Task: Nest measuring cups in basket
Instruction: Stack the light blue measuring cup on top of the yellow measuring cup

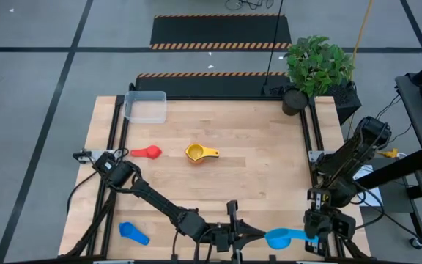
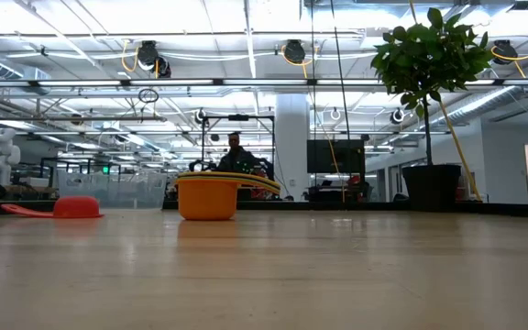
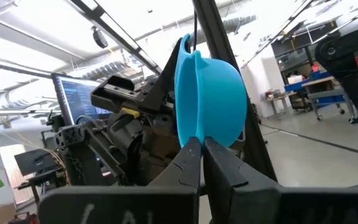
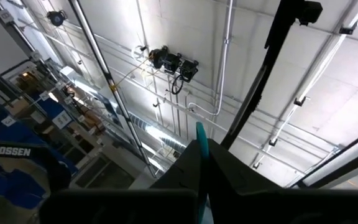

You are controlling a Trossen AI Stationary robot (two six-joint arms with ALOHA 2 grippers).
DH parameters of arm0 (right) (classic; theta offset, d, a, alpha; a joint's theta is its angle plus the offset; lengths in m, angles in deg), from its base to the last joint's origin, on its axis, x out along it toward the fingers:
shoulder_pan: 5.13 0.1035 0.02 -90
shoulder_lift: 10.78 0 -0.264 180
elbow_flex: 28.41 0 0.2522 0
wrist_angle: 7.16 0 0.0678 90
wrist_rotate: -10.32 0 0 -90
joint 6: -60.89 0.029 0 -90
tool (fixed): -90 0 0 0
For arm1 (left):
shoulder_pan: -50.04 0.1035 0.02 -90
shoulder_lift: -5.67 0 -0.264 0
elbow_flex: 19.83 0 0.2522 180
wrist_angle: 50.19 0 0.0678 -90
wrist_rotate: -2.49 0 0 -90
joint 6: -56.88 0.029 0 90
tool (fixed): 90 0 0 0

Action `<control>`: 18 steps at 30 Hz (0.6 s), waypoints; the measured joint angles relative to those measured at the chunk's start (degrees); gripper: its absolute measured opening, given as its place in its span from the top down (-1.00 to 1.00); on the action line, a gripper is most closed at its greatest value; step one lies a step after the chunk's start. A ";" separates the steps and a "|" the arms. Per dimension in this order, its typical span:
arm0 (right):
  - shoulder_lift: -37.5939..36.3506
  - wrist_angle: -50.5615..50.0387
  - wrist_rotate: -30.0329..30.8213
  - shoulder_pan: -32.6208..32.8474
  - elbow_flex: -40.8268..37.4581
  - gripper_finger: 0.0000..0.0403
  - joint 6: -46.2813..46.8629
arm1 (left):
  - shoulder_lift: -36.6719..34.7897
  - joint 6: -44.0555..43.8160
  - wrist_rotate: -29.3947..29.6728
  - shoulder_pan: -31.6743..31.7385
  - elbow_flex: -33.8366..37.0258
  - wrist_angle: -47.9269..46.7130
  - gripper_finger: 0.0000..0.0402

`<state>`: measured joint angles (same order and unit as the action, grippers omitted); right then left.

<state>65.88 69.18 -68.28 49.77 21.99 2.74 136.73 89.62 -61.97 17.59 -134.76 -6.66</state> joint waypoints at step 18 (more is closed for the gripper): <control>0.04 -0.08 0.67 -0.02 -0.02 1.00 0.29 | -0.09 -0.15 0.21 0.58 0.02 -0.49 0.53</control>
<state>65.93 69.10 -67.61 49.74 21.97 3.03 136.64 89.46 -61.76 18.16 -134.73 -7.15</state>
